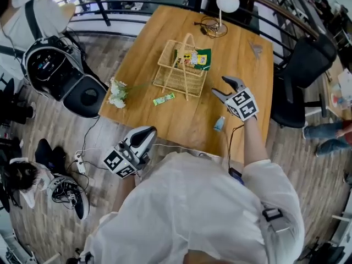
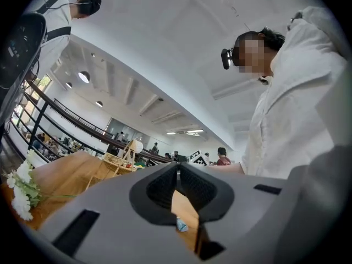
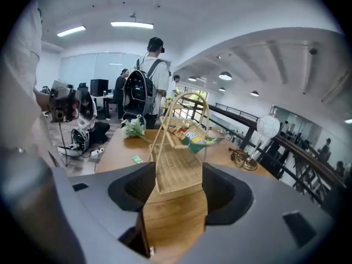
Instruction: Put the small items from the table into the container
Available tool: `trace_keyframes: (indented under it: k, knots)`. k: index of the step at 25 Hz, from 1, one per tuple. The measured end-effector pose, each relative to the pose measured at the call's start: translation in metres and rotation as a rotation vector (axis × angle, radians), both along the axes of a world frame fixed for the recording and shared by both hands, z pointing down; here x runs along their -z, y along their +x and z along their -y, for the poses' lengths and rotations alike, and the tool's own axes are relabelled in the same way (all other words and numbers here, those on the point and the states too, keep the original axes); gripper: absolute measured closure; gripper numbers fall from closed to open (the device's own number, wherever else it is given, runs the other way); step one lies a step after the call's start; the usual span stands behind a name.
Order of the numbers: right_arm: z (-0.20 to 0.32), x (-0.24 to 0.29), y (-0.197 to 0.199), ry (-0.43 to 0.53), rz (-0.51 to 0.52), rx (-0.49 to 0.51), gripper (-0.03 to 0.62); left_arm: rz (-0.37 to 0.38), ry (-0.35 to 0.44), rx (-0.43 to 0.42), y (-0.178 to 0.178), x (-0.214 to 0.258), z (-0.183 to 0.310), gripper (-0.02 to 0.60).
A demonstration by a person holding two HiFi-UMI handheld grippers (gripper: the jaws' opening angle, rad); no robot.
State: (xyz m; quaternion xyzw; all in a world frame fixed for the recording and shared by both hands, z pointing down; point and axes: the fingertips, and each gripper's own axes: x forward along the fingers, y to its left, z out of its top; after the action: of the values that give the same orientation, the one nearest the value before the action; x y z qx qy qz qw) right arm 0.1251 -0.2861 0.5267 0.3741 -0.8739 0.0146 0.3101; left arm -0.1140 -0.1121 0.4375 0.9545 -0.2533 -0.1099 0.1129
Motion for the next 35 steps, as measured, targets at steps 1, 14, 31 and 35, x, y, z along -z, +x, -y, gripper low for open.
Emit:
trace_keyframes:
  k: [1, 14, 31, 35]
  knots:
    - [-0.011, -0.009, 0.003, -0.023, -0.002, 0.005, 0.344, 0.001, 0.002, -0.011, 0.004, 0.001, 0.0, 0.574]
    - [-0.1, -0.149, 0.062, -0.561, 0.123, -0.475, 0.339, 0.002, -0.007, -0.131, 0.036, 0.0, -0.004, 0.574]
    - [-0.115, -0.245, 0.072, -0.894, 0.258, -0.916, 0.339, -0.004, -0.017, -0.134, 0.023, -0.002, -0.003, 0.574]
    - [-0.115, -0.254, 0.073, -0.893, 0.148, -0.913, 0.358, -0.005, -0.019, -0.121, 0.018, -0.004, 0.001, 0.574]
